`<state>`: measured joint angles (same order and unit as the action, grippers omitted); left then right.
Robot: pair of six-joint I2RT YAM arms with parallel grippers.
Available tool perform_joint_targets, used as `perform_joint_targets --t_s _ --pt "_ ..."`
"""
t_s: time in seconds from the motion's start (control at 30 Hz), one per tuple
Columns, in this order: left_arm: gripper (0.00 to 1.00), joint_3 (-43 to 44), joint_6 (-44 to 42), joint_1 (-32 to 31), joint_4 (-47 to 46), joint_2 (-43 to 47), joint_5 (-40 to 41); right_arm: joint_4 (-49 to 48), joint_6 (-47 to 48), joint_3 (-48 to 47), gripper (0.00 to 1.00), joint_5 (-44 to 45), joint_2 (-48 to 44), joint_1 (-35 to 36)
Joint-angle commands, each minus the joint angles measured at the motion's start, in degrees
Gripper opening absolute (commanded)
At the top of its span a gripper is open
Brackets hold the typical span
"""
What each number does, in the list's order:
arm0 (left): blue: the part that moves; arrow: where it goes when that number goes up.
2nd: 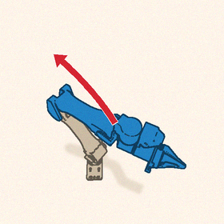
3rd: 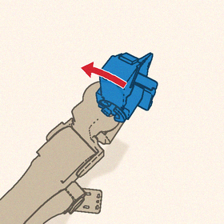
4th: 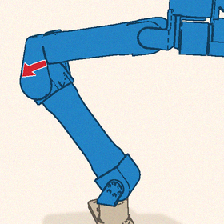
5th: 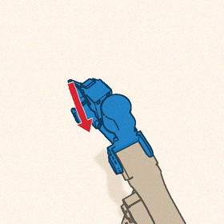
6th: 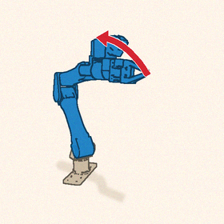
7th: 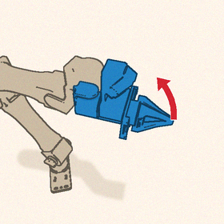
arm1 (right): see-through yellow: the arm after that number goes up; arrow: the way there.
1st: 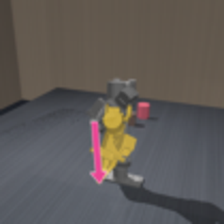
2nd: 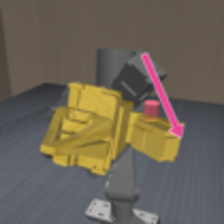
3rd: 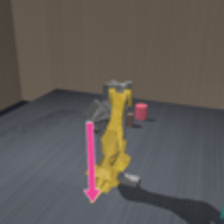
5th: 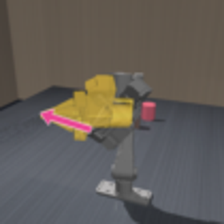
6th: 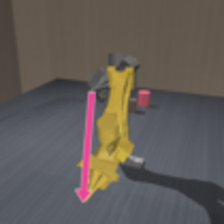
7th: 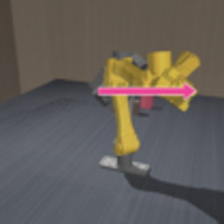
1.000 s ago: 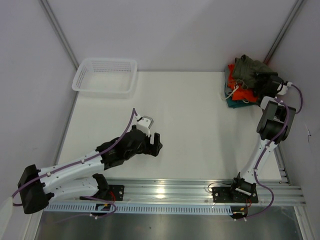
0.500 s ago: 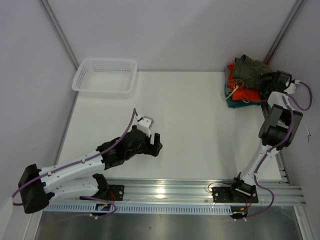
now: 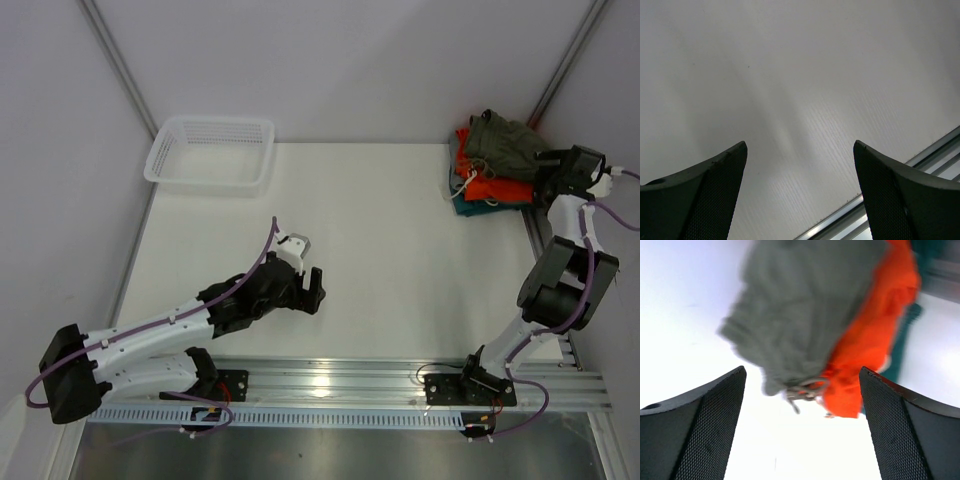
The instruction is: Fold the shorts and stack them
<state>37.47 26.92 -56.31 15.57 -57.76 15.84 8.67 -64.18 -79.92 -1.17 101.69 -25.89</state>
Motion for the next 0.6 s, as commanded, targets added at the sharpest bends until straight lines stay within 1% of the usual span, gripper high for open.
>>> perform_joint_targets --t_s 0.0,0.07,0.1,0.2,0.23,0.3,0.33,0.4,0.43,0.47,0.5,0.53,0.57 --pt "0.89 1.72 -0.29 0.42 -1.51 -0.07 -0.54 -2.86 1.43 -5.06 0.94 3.02 -4.92 -0.48" --pt "0.89 1.73 -0.2 0.33 -1.86 -0.08 -0.72 -6.53 -0.31 -5.94 0.94 1.88 -4.31 -0.04" --pt "0.89 1.99 -0.2 0.33 -1.95 -0.08 -0.72 -7.86 -1.46 -6.12 0.94 -1.52 -2.57 -0.04" --pt "0.89 1.81 -0.37 0.33 -2.3 -0.42 -0.81 -18.48 -4.46 -7.35 0.88 -6.46 1.57 0.49" --pt "0.89 1.81 -0.37 0.33 -2.39 -0.51 -0.81 -20.86 -5.24 -8.31 0.83 -8.48 4.71 0.84" --pt "0.88 1.99 -0.46 0.42 -2.48 -0.95 -0.89 -26.22 -7.36 -9.63 0.8 -10.42 8.07 1.8" --pt "0.89 1.9 -0.46 0.33 -2.83 -1.04 -0.98 -28.77 -7.71 -11.38 0.71 -10.69 11.39 1.98" --pt "0.89 1.9 -0.55 0.33 -3.09 -1.48 -1.16 -32.72 -9.28 -12.71 0.7 -10.61 14.49 3.21" --pt "0.89 1.99 -0.55 0.33 -3.18 -1.66 -1.24 -35.71 -9.38 -13.06 0.67 -10.17 15.98 3.74" --pt "0.88 1.99 -0.64 0.33 -3.18 -1.83 -1.25 -40.52 -9.29 -14.37 0.67 -9.56 18.78 4.35" --pt "0.88 1.99 -0.72 0.42 -3.18 -1.92 -1.16 -42.83 -7.64 -15.6 0.67 -8.94 20.55 5.66" --pt "0.89 2.16 -0.81 0.33 -3.18 -2.18 -1.16 -43.81 -6.84 -17.53 0.68 -8.76 22.39 6.28" --pt "0.88 2.08 -0.81 0.33 -3.27 -2.36 -1.16 -42.87 -6.57 -22.16 0.68 -8.76 26.07 6.9"
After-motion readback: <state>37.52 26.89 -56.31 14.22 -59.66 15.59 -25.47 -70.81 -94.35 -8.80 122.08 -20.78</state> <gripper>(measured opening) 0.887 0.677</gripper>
